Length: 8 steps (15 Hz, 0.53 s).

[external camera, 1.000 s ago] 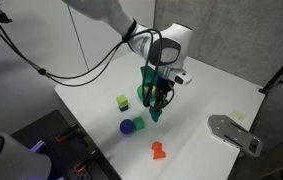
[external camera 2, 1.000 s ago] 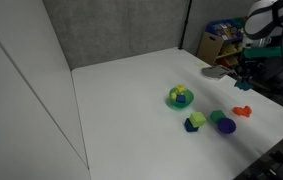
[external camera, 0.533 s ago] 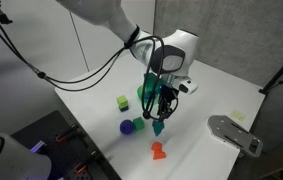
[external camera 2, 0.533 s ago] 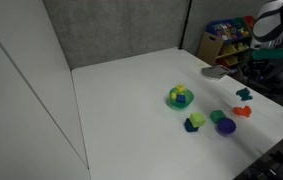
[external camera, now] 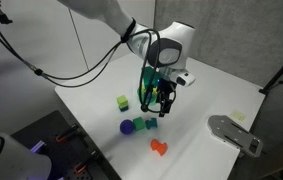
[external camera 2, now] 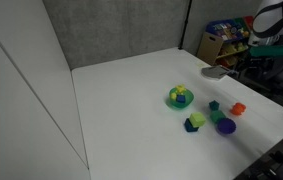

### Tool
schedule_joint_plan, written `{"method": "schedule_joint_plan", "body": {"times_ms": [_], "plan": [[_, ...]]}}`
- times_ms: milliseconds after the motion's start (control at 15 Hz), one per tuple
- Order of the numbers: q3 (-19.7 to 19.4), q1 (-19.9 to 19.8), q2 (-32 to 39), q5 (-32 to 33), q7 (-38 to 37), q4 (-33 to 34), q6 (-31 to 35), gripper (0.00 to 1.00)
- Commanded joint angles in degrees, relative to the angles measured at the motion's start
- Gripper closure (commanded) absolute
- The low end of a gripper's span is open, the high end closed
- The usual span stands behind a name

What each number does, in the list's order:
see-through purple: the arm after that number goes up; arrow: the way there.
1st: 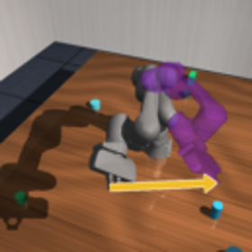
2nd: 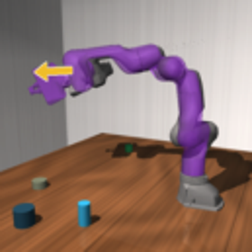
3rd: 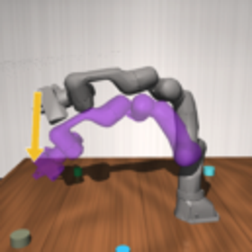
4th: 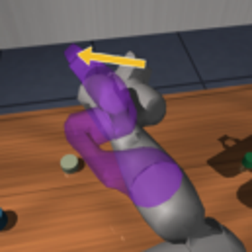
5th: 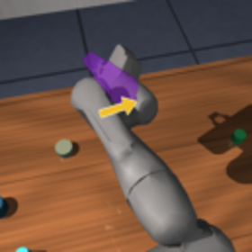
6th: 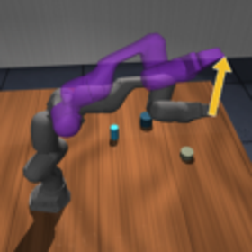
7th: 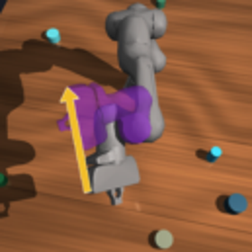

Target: Take the blue animal toy out of the bowl and put it on the table

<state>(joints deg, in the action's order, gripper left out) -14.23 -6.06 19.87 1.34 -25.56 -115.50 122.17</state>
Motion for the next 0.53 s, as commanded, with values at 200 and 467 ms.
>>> {"method": "schedule_joint_plan", "body": {"times_ms": [200, 467], "plan": [[5.0, 0.4, -5.5, -6.2, 3.4, -0.6, -4.3, 0.0], [7.7, 1.3, -8.5, -8.6, 7.4, -1.0, -8.7, 0.0]]}}
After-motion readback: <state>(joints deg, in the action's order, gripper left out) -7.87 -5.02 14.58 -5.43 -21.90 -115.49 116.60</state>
